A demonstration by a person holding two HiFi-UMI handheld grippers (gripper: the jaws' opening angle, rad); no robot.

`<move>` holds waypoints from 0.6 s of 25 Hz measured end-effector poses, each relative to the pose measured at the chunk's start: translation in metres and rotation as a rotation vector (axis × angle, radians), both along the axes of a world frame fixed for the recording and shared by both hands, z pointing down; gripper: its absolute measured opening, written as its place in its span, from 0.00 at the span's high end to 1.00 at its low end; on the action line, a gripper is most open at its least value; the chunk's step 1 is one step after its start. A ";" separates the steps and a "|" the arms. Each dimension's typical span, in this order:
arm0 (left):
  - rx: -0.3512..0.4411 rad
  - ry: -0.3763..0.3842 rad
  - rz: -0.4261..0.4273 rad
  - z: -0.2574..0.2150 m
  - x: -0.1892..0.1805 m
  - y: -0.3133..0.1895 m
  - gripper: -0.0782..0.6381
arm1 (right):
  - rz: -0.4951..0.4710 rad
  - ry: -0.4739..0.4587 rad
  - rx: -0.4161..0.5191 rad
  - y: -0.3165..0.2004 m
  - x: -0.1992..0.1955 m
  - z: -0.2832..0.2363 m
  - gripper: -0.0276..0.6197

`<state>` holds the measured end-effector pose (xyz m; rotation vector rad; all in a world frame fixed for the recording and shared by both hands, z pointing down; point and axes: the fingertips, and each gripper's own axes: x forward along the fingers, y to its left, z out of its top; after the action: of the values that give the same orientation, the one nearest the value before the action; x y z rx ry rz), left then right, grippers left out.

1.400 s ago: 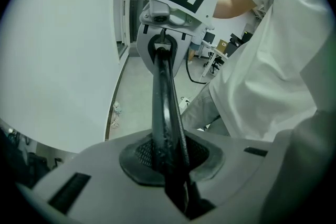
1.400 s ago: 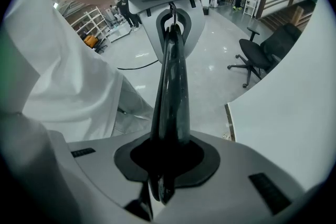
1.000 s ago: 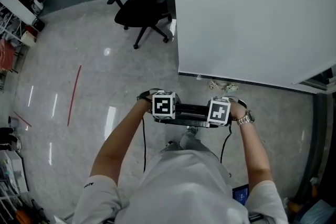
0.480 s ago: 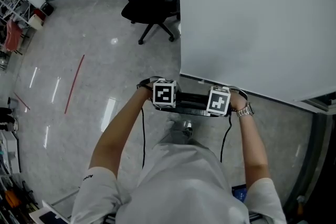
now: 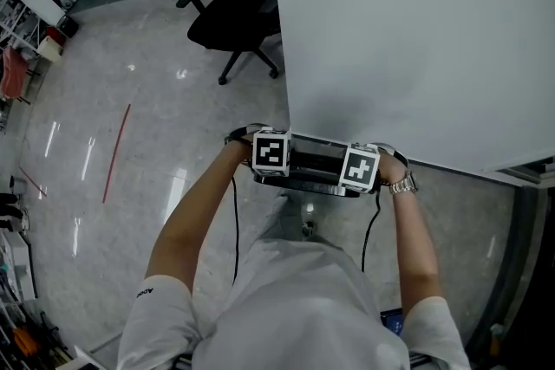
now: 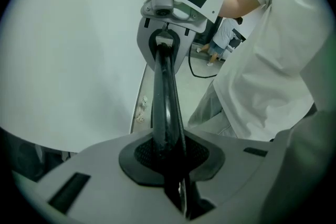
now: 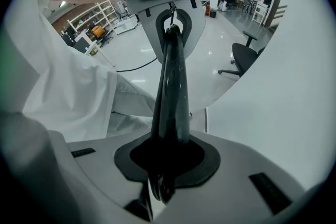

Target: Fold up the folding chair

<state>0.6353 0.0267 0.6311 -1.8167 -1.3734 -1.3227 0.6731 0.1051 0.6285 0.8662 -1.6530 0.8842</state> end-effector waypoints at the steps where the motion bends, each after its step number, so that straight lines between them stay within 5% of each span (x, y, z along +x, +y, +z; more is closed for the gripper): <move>1: -0.001 0.001 0.000 -0.001 0.009 -0.002 0.80 | 0.007 -0.006 -0.002 -0.002 0.008 0.002 0.86; 15: 0.001 -0.025 0.070 0.001 0.102 -0.035 0.80 | 0.081 -0.035 -0.013 -0.030 0.098 0.013 0.86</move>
<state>0.7374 -0.0087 0.6322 -1.7414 -1.4354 -1.3137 0.7711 0.0750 0.6414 0.9188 -1.6494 0.9698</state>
